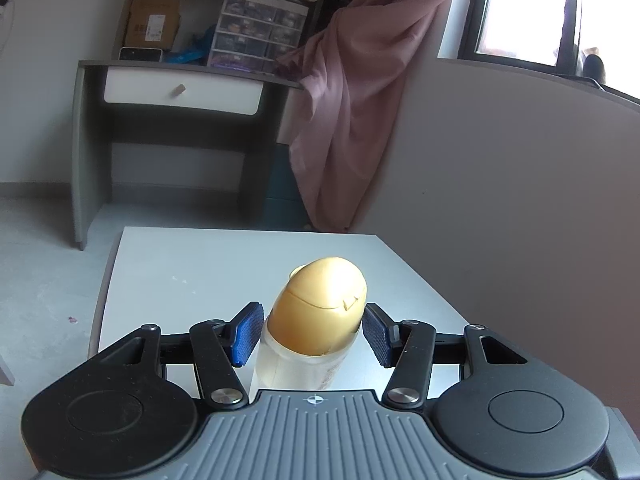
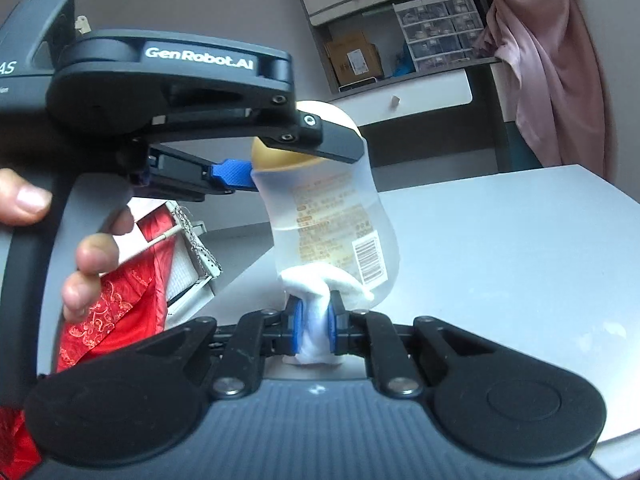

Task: Clean container
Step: 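Press the cloth against the bottle's lower body and wipe with the right gripper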

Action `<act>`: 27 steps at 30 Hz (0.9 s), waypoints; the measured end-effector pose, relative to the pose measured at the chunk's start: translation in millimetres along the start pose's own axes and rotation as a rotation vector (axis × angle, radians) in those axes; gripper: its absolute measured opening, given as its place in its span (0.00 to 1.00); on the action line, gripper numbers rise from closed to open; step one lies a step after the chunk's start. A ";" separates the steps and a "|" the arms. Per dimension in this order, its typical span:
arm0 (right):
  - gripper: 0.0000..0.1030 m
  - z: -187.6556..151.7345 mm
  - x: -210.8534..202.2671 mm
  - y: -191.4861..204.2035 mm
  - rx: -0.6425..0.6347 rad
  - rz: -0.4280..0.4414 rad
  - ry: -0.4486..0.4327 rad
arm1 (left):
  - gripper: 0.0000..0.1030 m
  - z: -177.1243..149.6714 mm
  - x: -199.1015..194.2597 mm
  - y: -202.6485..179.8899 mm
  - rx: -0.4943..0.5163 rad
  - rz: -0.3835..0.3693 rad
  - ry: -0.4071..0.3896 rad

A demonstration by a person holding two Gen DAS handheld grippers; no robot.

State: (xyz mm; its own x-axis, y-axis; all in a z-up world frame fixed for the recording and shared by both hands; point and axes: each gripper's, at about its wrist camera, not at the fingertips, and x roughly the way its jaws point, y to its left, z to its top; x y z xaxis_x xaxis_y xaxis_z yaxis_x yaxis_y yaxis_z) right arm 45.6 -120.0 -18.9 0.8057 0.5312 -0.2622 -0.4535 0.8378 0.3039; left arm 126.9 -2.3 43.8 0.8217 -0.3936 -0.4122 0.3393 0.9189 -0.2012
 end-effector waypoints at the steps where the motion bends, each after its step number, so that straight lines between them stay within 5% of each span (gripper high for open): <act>1: 0.12 1.4 -1.1 1.0 0.000 -0.001 -0.005 | 0.54 -0.1 -0.2 -0.4 0.001 0.000 -0.001; 13: 0.12 29.0 -20.7 9.9 -0.026 0.027 -0.134 | 0.53 -0.8 -2.8 1.9 -0.004 0.001 -0.005; 27: 0.11 -1.9 7.0 0.5 -0.017 0.006 0.011 | 0.53 -7.8 -11.9 11.3 -0.004 -0.008 -0.001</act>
State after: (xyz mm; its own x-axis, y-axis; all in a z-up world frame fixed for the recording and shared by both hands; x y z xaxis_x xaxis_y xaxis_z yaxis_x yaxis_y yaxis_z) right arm 50.3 -115.7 -22.3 0.7988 0.5373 -0.2707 -0.4645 0.8367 0.2900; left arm 117.4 12.6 39.5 0.8192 -0.4012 -0.4098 0.3442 0.9155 -0.2082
